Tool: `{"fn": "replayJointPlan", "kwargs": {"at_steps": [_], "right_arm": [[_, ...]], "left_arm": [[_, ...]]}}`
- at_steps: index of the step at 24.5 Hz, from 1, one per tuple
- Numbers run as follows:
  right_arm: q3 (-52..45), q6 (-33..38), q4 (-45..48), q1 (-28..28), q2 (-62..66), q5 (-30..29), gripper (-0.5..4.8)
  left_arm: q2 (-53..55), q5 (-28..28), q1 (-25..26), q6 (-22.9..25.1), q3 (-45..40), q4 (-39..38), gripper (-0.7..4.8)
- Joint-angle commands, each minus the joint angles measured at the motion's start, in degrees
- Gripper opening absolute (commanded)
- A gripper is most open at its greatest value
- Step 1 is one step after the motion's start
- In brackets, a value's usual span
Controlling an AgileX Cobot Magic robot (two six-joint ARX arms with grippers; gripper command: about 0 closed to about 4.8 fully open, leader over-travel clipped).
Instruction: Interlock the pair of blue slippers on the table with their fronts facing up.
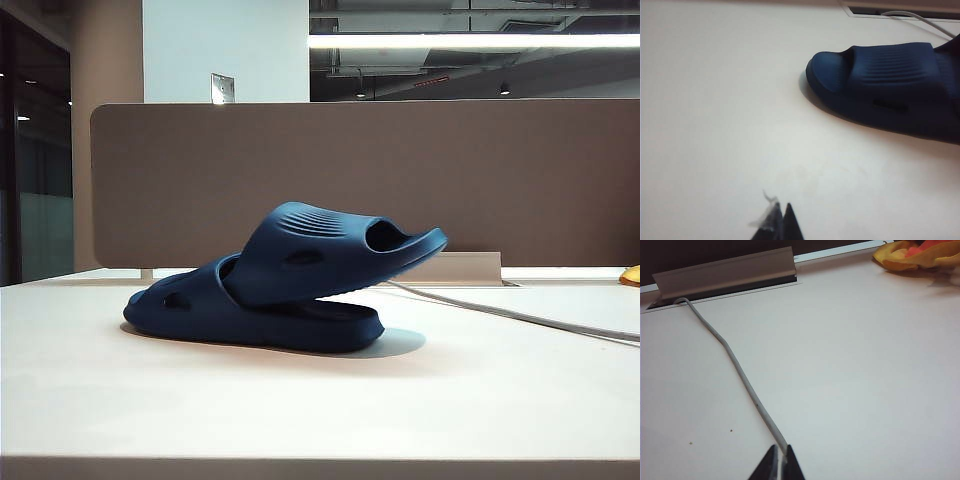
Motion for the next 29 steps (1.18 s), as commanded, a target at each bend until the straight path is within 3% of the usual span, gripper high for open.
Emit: {"fn": "replayJointPlan", "kwargs": {"at_steps": [1,8,29], "right_arm": [[0.0,-0.2,0.2,0.1,0.1,0.3,0.22],[0.0,0.1,0.2,0.1,0.1,0.1,0.22],[0.0,-3.2,0.4,0.0,0.0,0.5,0.22]], "left_arm": [[0.0,-0.7,0.0,0.4,0.1,-0.4,-0.03],[0.0,-1.1,0.0,-5.6,0.1,-3.4,-0.03],[0.0,-1.1,0.0,-5.6,0.1,-5.0,-0.03]]}}
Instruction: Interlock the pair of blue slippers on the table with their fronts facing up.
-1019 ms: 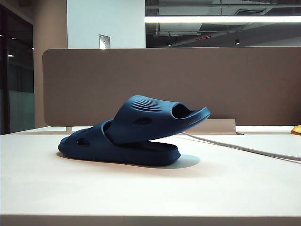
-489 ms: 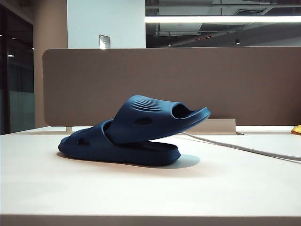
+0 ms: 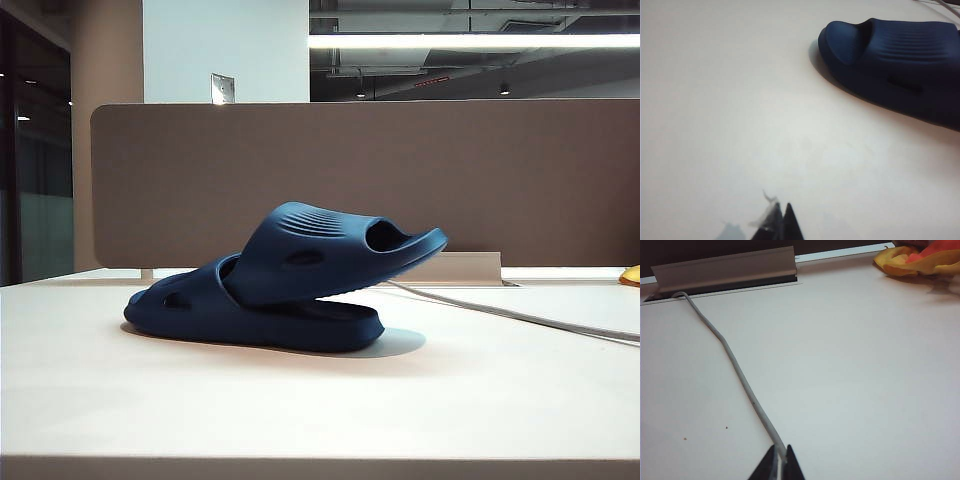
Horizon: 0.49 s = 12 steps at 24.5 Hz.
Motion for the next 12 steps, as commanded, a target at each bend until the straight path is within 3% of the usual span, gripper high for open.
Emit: {"fn": "replayJointPlan", "kwargs": {"at_steps": [1,12], "right_arm": [[0.0,-0.3,0.4,0.0,0.0,0.5,0.22],[0.0,-0.7,0.5,0.0,0.0,0.5,0.22]], "left_arm": [[0.0,0.0,0.0,-0.2,0.1,0.1,-0.03],[0.0,0.0,0.0,-0.2,0.1,0.1,-0.03]]}}
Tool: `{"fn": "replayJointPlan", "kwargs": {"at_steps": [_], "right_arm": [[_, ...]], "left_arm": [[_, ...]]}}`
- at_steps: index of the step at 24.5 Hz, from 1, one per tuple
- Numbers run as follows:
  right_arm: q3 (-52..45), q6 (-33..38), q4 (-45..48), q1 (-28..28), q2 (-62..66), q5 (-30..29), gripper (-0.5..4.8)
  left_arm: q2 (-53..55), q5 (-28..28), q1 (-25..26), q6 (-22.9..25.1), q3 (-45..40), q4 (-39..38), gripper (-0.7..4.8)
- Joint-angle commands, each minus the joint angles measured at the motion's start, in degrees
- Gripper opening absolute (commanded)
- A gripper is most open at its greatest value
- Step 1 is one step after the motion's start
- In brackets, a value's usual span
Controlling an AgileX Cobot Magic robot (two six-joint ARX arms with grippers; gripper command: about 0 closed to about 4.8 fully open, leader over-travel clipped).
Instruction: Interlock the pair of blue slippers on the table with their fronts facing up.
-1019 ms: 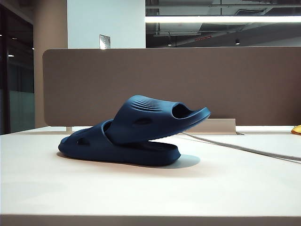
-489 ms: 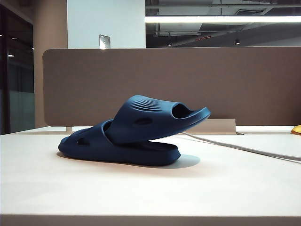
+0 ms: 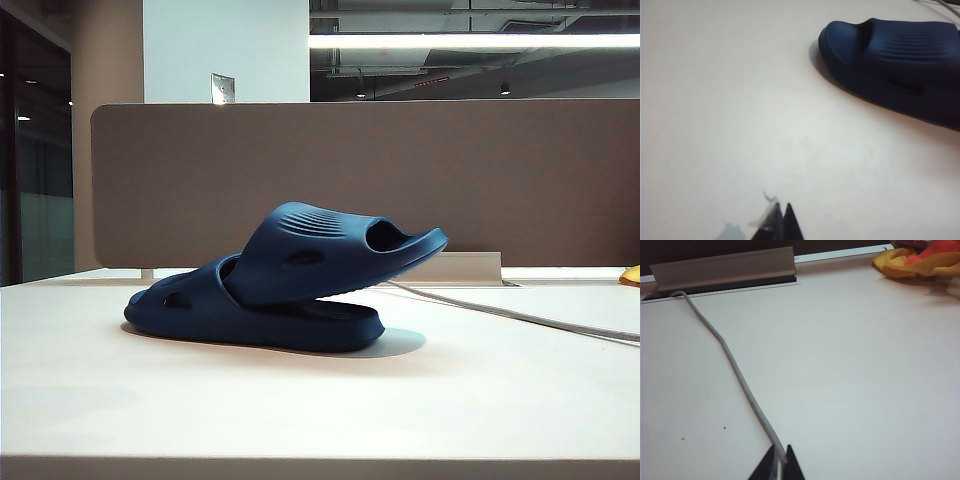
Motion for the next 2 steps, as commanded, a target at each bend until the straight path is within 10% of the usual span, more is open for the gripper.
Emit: {"fn": "replayJointPlan", "kwargs": {"at_steps": [1,2], "right_arm": [[0.0,-0.1,0.4,0.0,0.0,0.3,0.22],[0.0,-0.2,0.4,0.0,0.0,0.3,0.22]], "left_arm": [[0.0,0.0,0.0,-0.2,0.1,0.1,-0.03],[0.0,0.0,0.0,-0.2,0.1,0.1,-0.03]]}}
